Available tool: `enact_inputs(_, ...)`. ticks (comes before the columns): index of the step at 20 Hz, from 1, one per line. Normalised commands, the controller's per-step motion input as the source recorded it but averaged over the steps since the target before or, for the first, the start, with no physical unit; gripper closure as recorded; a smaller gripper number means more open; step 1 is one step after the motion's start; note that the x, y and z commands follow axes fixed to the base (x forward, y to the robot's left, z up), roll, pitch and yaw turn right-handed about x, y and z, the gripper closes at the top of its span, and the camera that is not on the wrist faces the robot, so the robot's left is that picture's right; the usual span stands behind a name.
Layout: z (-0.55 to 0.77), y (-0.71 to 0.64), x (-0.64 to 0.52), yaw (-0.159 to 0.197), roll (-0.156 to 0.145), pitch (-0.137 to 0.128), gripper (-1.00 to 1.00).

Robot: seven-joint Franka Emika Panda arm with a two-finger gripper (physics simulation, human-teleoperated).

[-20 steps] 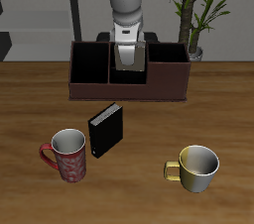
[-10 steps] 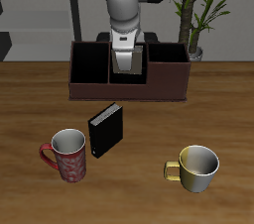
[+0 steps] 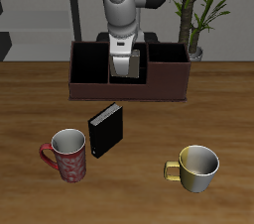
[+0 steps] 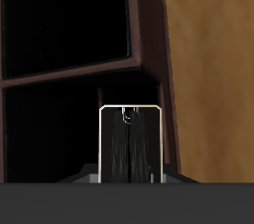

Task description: Place the yellow book into the back desk caddy's front compartment

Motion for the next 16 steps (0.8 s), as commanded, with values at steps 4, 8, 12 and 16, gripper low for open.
enact_inputs(4,-0.09,-0.07,0.08,-0.005,-0.003,0.007,1.0)
enact_inputs(8,-0.14,-0.06,0.07,-0.011,-0.001,0.018,1.0)
enact_inputs(12,-0.16,-0.06,0.04,-0.009,-0.001,0.023,1.0)
enact_inputs(16,-0.06,-0.06,0.04,0.004,-0.005,0.005,1.0)
